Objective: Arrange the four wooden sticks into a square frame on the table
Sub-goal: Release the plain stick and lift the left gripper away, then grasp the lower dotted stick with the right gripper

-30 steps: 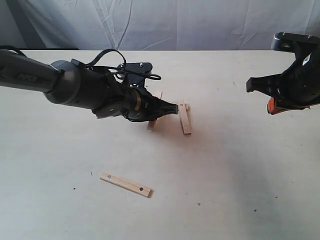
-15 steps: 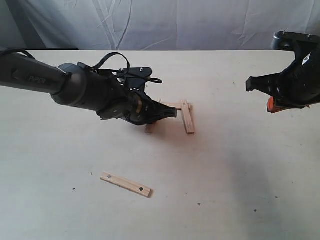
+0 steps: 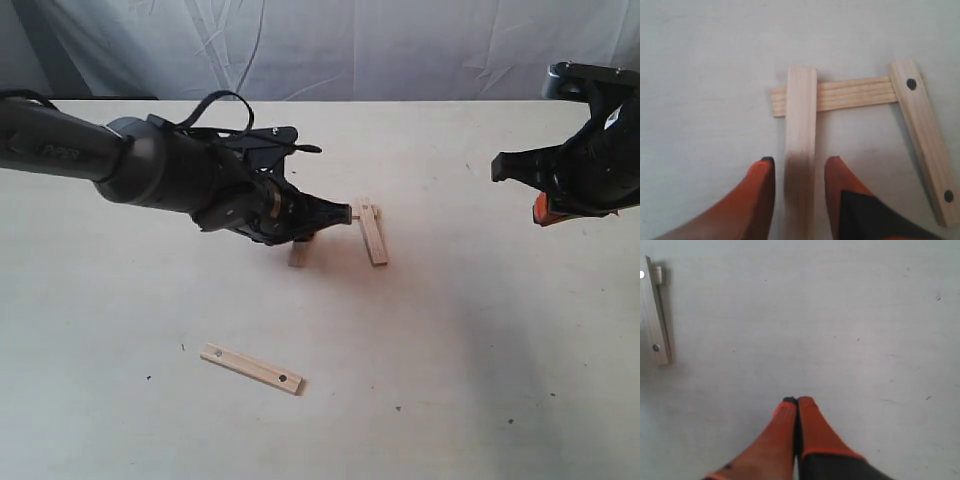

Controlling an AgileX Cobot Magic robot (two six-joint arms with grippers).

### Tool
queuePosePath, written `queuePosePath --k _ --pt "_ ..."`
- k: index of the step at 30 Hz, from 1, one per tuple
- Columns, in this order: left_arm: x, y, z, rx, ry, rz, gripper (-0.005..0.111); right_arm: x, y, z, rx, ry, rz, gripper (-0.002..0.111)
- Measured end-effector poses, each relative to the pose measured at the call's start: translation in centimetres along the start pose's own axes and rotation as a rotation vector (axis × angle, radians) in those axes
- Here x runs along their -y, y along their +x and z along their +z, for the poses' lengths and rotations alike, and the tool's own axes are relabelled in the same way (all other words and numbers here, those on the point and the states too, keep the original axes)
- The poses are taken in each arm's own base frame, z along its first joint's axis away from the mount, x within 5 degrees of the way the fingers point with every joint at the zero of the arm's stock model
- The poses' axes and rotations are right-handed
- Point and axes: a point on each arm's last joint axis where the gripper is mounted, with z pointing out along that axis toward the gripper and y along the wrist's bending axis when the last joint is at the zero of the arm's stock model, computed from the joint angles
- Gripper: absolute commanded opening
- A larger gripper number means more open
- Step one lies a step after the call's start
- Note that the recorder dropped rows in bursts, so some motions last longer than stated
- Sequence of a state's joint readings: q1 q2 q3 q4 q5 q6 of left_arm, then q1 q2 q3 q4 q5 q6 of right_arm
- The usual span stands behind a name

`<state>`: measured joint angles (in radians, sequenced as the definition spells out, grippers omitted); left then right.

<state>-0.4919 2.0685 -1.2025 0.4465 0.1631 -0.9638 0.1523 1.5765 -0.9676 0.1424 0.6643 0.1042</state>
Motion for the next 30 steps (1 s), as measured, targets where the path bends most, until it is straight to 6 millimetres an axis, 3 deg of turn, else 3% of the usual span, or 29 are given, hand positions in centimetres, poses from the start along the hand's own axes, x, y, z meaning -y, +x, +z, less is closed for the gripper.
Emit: queuePosePath --k 4,9,12,16,22,27,30 --pt "-0.2 -1.4 -2.5 0.017 -0.039 -0.016 0.029 0.0 0.0 0.0 0.000 0.000 0.000 0.000" --pt "-2.8 -3.5 -6.3 0.011 -0.162 -0.005 0.000 -1.0 0.3 0.1 -0.006 -0.013 -0.033 0.000" --pt "-4.5 -4.5 -8.7 -0.021 -0.219 0.041 0.000 -3.2 0.9 0.2 -0.018 -0.041 -0.114 0.000" --pt "-6.6 -5.9 -12.3 -0.047 -0.218 0.087 0.000 -7.6 2.9 0.2 -0.050 -0.128 -0.326 0.000" --pt "-11.1 -6.7 -17.3 -0.046 -0.113 0.005 0.000 -13.8 6.5 0.8 -0.112 -0.278 -0.599 0.000" --pt "-14.9 -5.8 -19.3 -0.071 -0.048 -0.109 0.000 -19.0 8.2 1.6 -0.179 -0.348 -0.766 0.001" --pt "-16.5 -5.4 -20.1 -0.057 -0.053 -0.162 0.000 -21.8 8.9 2.5 -0.221 -0.371 -0.844 0.013"
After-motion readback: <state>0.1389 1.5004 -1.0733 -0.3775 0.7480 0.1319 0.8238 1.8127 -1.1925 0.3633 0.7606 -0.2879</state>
